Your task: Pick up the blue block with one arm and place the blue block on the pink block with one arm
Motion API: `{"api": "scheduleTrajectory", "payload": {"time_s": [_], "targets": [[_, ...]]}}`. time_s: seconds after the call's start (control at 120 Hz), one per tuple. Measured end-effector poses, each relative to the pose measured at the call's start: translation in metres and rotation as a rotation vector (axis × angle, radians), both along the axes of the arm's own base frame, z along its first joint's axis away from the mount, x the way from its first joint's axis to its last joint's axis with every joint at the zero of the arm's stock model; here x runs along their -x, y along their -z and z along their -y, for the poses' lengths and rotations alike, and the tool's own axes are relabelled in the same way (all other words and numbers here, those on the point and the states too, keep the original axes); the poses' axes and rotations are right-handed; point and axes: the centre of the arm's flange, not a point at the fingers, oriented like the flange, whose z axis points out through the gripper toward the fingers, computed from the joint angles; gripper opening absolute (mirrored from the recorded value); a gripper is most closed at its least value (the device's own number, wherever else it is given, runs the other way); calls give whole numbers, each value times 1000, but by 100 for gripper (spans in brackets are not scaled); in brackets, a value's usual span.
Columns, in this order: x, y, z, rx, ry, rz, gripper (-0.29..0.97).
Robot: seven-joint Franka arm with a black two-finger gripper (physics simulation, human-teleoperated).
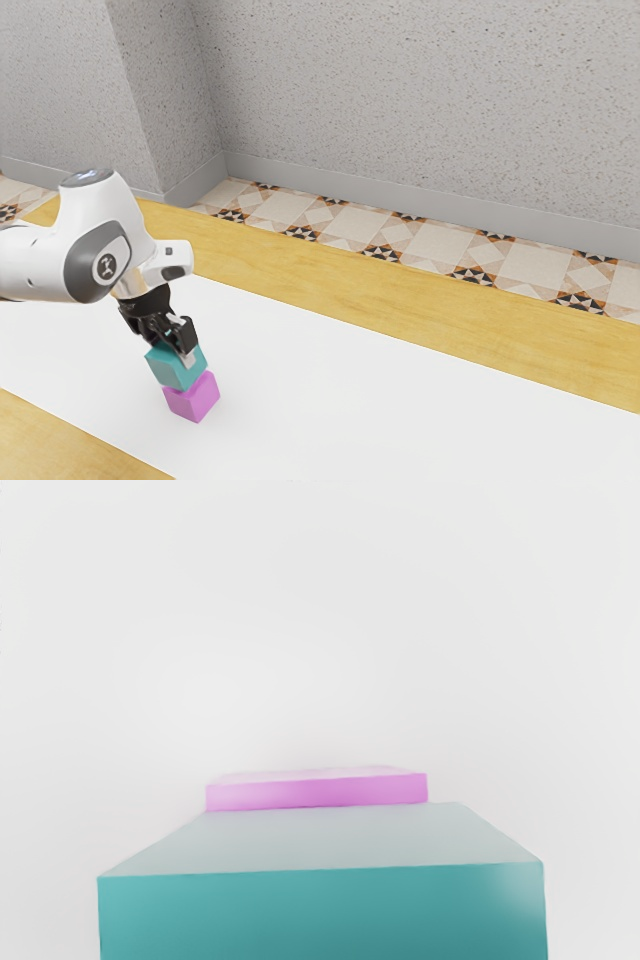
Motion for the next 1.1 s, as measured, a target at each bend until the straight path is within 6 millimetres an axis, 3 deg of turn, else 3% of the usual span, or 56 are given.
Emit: {"api": "scheduleTrajectory", "payload": {"time_s": [0.158,0.408,0.508,0.608,0.683,1.1], "targets": [[-1,1,-1,2,-8,-2,34],[-3,-3,1,6,-4,6,56],[-15,-26,3,-9,24,27,61],[-32,-76,6,-35,56,74,63],[-33,-93,8,-48,70,75,65],[-25,-97,9,-52,85,15,67]]}}
